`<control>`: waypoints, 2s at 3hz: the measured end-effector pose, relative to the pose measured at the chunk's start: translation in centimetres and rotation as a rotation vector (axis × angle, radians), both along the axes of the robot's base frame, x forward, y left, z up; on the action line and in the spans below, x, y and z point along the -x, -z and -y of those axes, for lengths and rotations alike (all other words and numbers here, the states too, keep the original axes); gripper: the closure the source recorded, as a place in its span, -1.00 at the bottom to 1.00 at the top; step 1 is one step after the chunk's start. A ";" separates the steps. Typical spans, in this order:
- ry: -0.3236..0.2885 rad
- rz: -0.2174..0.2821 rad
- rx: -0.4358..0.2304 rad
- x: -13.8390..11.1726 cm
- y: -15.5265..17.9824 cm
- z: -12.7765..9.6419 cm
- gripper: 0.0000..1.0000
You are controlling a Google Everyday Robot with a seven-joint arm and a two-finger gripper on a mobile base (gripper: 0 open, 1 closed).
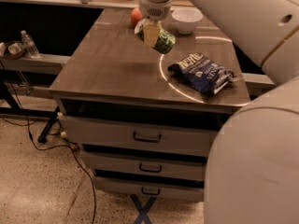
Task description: Knock green can over
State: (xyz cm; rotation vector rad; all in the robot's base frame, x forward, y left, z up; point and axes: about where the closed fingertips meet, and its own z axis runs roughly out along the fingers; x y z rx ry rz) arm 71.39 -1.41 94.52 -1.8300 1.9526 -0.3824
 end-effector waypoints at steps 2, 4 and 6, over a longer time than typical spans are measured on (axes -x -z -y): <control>-0.139 -0.243 -0.002 -1.2 8.6 -5.6 -0.09; -0.162 -0.326 -0.023 -1.5 11.0 -7.0 -0.98; -0.115 -0.315 -0.177 -2.1 8.1 -4.4 -1.00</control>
Offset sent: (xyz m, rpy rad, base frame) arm 0.0188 0.0749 -0.1045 0.0253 0.3214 0.1819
